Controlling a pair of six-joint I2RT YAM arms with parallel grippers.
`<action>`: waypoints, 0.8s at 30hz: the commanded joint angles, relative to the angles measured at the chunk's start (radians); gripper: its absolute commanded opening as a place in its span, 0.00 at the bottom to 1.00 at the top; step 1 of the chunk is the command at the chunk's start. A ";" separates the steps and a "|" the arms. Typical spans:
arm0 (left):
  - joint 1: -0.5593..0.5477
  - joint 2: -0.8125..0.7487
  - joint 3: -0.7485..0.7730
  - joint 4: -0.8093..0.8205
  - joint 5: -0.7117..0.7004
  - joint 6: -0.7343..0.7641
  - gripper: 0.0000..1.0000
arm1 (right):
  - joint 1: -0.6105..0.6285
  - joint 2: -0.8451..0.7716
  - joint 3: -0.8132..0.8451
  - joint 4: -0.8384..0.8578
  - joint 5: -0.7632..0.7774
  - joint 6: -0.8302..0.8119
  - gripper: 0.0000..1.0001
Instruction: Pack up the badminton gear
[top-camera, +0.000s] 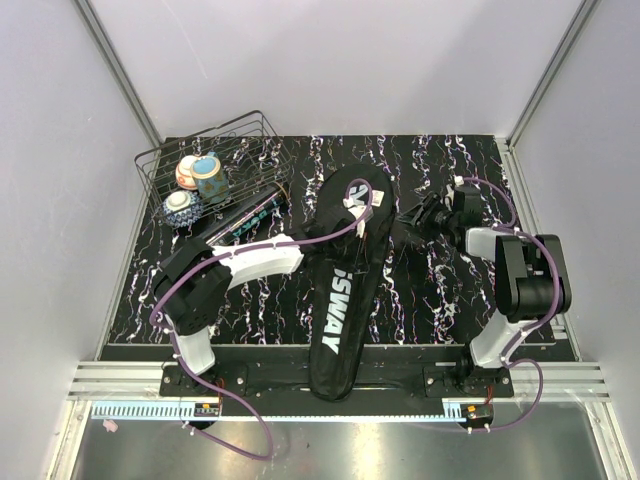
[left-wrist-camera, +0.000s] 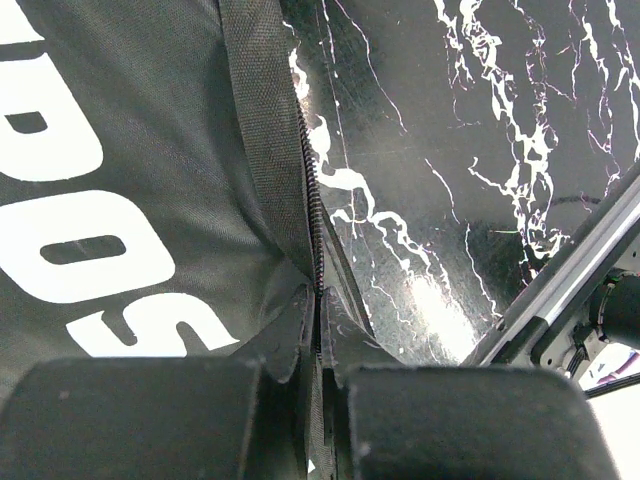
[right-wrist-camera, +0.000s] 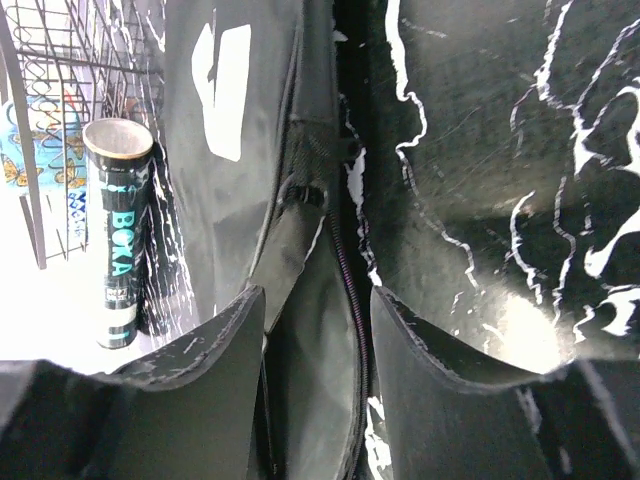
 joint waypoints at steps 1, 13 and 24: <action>-0.002 -0.035 0.015 0.010 -0.003 0.012 0.00 | -0.020 0.065 0.078 0.040 -0.108 -0.055 0.53; -0.106 0.021 0.147 -0.165 -0.263 0.077 0.51 | -0.019 0.053 0.081 -0.081 -0.108 -0.036 0.86; -0.387 0.251 0.467 -0.618 -0.896 0.022 0.95 | -0.077 -0.253 -0.036 -0.328 0.136 -0.026 0.89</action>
